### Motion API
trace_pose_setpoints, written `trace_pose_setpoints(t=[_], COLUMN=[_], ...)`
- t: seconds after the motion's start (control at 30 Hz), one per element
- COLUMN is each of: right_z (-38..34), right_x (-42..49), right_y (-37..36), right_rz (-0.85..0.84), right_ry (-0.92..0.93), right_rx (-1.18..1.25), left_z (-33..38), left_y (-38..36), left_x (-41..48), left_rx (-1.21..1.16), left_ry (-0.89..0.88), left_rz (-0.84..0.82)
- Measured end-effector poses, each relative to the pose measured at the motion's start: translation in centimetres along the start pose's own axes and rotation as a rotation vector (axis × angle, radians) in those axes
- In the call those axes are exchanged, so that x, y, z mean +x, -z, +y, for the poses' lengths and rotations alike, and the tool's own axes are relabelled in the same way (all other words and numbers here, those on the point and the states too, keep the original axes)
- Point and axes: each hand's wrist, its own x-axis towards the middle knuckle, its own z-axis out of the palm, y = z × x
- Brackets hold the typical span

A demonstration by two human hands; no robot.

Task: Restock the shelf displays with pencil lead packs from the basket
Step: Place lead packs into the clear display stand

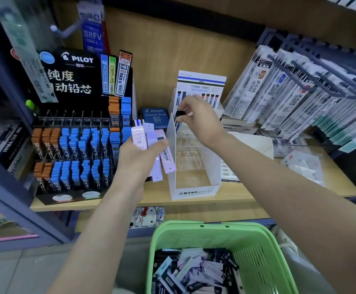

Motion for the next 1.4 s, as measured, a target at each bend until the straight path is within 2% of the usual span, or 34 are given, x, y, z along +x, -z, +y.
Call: trace_pose_setpoints(t=[0.27, 0.33, 0.43, 0.47, 0.57, 0.63, 0.8, 0.97, 1.07, 1.23, 1.4], right_z=[-0.1, -0.4, -2.0, -2.8, -4.2, -4.2, -3.6, -3.1, -2.2, -2.1, -1.9], right_x=[0.5, -0.1, -1.9, -2.8, -5.5, -6.8, -8.1, -9.0, -9.9, -11.0, -10.1], right_y=[-0.1, -0.3, 0.0, 0.3, 1.2, 1.9, 3.8, 5.5, 6.7, 6.7, 6.4], right_rz=[0.036, 0.093, 0.22, 0.175, -0.199, -0.291, -0.168, -0.172, -0.141, -0.157, -0.023], right_ry=[0.026, 0.003, -0.064, -0.123, -0.304, -0.336, -0.329, -0.263, -0.237, -0.21, -0.29], right_rx=[-0.149, -0.15, 0.092, 0.214, 0.49, 0.602, 0.76, 1.034, 1.038, 0.876, 0.717], left_z=[0.1, 0.1, 0.0, 0.1, 0.0, 0.0, 0.3, 0.4, 0.6, -0.2, -0.3], left_y=[-0.3, -0.4, -0.4, -0.4, -0.5, -0.6, -1.2, -1.8, -2.7, -3.0, -3.8], left_x=[0.2, 0.1, 0.0, -0.1, -0.3, -0.5, -1.4, -2.1, -2.6, -2.1, -2.0], left_rx=[-0.013, -0.018, -0.013, -0.006, 0.027, 0.083, 0.125, 0.095, 0.033, 0.159, 0.201], left_ry=[0.043, 0.051, 0.06, 0.064, 0.059, 0.059, 0.181, 0.203, 0.167, -0.019, -0.064], left_rz=[0.001, 0.001, -0.003, -0.005, -0.05, -0.111, -0.277, -0.462, -0.474, -0.249, -0.259])
